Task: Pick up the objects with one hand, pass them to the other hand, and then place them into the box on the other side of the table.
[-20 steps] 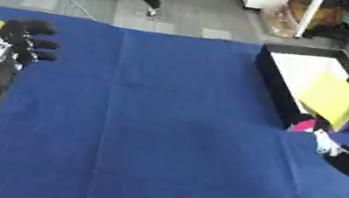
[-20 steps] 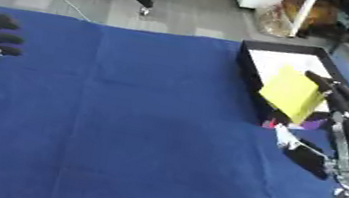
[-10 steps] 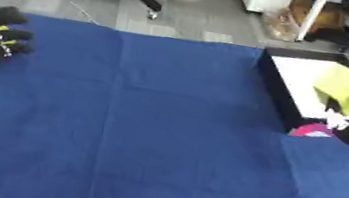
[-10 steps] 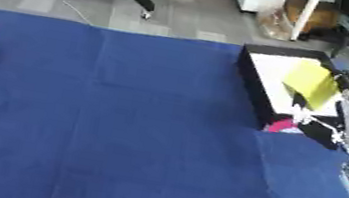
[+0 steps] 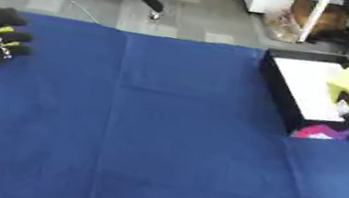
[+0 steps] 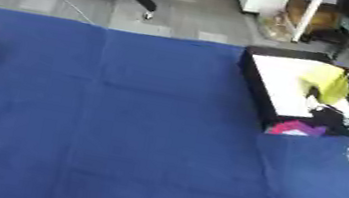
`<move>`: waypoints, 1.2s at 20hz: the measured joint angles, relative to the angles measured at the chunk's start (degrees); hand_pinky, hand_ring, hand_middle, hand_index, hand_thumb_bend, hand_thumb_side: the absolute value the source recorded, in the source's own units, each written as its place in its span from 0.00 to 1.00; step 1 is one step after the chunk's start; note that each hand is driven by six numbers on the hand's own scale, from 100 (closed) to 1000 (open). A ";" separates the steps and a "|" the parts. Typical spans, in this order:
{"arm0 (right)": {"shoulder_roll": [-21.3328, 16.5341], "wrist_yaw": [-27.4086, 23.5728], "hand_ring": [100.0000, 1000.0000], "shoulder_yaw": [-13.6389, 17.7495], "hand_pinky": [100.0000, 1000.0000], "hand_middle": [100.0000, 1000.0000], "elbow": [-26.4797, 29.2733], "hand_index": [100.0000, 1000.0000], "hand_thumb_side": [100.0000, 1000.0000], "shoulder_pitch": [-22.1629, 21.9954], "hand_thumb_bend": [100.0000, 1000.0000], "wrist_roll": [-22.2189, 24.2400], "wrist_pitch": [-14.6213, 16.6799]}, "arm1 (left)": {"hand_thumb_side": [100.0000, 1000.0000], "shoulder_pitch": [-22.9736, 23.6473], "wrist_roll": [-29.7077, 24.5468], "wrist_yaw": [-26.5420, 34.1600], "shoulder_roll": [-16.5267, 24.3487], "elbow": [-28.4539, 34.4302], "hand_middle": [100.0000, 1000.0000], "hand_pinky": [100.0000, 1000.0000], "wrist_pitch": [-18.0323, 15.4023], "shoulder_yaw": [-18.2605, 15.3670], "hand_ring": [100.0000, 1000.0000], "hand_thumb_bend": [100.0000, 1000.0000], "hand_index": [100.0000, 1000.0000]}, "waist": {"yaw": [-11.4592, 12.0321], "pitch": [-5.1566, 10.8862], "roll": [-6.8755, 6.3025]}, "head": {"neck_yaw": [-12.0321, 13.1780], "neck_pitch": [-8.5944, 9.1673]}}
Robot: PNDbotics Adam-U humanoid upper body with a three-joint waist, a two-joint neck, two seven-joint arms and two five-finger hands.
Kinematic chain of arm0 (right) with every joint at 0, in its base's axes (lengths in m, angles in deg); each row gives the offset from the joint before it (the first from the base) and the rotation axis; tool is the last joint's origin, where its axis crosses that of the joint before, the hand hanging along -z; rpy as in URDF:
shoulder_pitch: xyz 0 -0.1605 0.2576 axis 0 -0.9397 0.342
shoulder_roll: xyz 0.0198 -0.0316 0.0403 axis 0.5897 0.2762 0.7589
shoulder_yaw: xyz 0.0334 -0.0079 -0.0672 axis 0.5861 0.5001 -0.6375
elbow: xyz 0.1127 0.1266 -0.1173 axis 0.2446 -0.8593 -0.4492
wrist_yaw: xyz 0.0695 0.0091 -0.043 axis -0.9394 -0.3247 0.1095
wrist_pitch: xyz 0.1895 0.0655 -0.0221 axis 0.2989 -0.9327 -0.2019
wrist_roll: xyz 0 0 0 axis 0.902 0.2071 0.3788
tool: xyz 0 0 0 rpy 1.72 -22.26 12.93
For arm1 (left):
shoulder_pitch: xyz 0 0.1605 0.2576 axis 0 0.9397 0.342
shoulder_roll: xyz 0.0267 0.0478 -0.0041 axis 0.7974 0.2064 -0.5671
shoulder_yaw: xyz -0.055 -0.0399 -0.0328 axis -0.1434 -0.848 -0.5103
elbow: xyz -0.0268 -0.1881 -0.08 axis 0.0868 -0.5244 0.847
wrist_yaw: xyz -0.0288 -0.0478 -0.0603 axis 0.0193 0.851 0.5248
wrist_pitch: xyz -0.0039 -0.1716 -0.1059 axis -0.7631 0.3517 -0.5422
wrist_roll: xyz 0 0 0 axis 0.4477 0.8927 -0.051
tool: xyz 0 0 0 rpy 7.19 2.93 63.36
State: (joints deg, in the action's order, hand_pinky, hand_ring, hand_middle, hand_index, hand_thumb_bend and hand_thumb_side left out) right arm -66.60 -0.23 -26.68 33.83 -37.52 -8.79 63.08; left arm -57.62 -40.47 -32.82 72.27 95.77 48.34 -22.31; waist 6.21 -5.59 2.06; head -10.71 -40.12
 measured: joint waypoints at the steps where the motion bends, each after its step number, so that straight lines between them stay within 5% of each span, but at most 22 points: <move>1: -0.23 -1.03 0.73 -0.18 0.75 0.38 -1.02 0.82 0.39 0.06 0.00 -0.05 0.96 | 0.74 0.04 0.00 0.00 0.00 0.00 0.73 0.73 -0.02 0.04 0.72 0.53 0.82 | 0.00 0.00 0.03 | -0.01 0.00; 5: -1.23 -5.15 0.79 -0.89 0.78 0.48 -3.94 0.91 0.64 0.14 0.00 0.38 5.02 | 0.73 0.10 -0.08 0.01 -0.01 0.00 0.73 0.73 -0.13 0.10 0.72 0.53 0.82 | 0.00 0.00 0.04 | -0.09 0.00; 10: -3.05 -9.79 0.90 -2.00 0.89 0.69 -5.19 0.99 0.72 -0.02 0.00 2.73 9.61 | 0.73 0.31 -0.18 0.01 -0.04 -0.01 0.73 0.73 -0.23 0.11 0.71 0.51 0.82 | -0.05 0.00 0.07 | -0.52 0.00; 24: -4.36 -7.07 0.95 -2.23 0.93 0.78 -3.93 1.00 0.54 -0.22 0.00 11.07 13.38 | 0.71 0.75 -0.14 0.02 -0.47 -0.19 0.73 0.73 -0.59 0.12 0.71 0.49 0.82 | 0.04 0.00 0.26 | -0.76 0.00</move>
State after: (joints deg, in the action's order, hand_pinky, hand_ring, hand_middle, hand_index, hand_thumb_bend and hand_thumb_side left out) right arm -70.96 -7.30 -28.91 29.90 -37.73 2.28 76.45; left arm -56.88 -40.61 -32.80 71.80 95.59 47.76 -22.19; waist 6.25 -5.59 2.31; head -11.47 -40.12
